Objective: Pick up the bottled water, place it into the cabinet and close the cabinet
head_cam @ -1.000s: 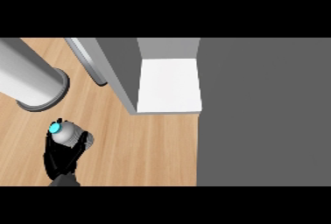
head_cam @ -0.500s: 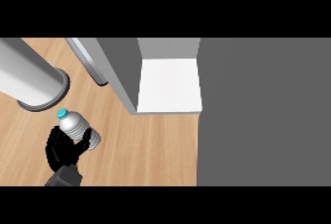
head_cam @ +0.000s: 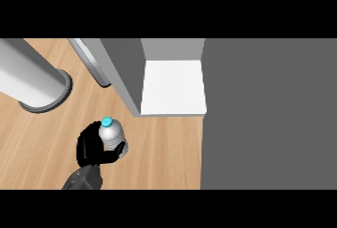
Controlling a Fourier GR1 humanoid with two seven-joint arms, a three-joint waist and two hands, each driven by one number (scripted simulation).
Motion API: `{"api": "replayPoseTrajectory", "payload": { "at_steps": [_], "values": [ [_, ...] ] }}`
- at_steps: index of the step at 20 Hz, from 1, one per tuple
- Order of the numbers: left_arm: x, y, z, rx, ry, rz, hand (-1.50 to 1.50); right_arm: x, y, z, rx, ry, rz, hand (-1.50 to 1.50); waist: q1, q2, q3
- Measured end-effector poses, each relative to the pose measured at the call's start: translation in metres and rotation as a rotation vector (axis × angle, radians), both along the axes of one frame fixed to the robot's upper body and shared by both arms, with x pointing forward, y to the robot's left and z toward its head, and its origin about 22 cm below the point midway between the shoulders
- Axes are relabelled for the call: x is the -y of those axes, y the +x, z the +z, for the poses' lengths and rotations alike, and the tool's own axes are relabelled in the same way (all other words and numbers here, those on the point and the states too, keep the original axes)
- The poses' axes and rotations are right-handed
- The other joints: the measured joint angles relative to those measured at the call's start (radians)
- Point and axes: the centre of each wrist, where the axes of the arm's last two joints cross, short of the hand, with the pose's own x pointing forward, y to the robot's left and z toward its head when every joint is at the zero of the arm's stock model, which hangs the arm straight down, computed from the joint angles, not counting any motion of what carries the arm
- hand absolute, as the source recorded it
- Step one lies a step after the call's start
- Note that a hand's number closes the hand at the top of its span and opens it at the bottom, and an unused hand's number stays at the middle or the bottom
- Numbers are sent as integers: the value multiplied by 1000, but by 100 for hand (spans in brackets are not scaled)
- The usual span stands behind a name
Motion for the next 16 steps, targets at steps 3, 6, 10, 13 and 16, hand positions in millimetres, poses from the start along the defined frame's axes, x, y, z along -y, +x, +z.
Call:
{"api": "replayPoseTrajectory", "payload": {
  "at_steps": [3, 6, 10, 13, 16],
  "values": [
    [10, 5, 9, 20, 0, -64, 150, 0, 0, 0, 3, 0, -8, -150, 7, -2, 1],
    [21, 12, 25, 56, 18, -103, 150, 1, 1, 1, 6, -6, -11, -150, 11, -3, 1],
    [40, 16, 47, 83, 37, -174, 150, 1, 3, 0, 21, 2, -14, -150, 15, -5, 1],
    [59, 16, 71, 108, 39, -220, 150, 0, 6, 0, 26, 4, -12, -150, 20, -6, 1],
    [76, 17, 100, 142, 43, -251, 150, -1, 7, -1, 27, 14, -4, -150, 17, -5, 1]
  ]
}}
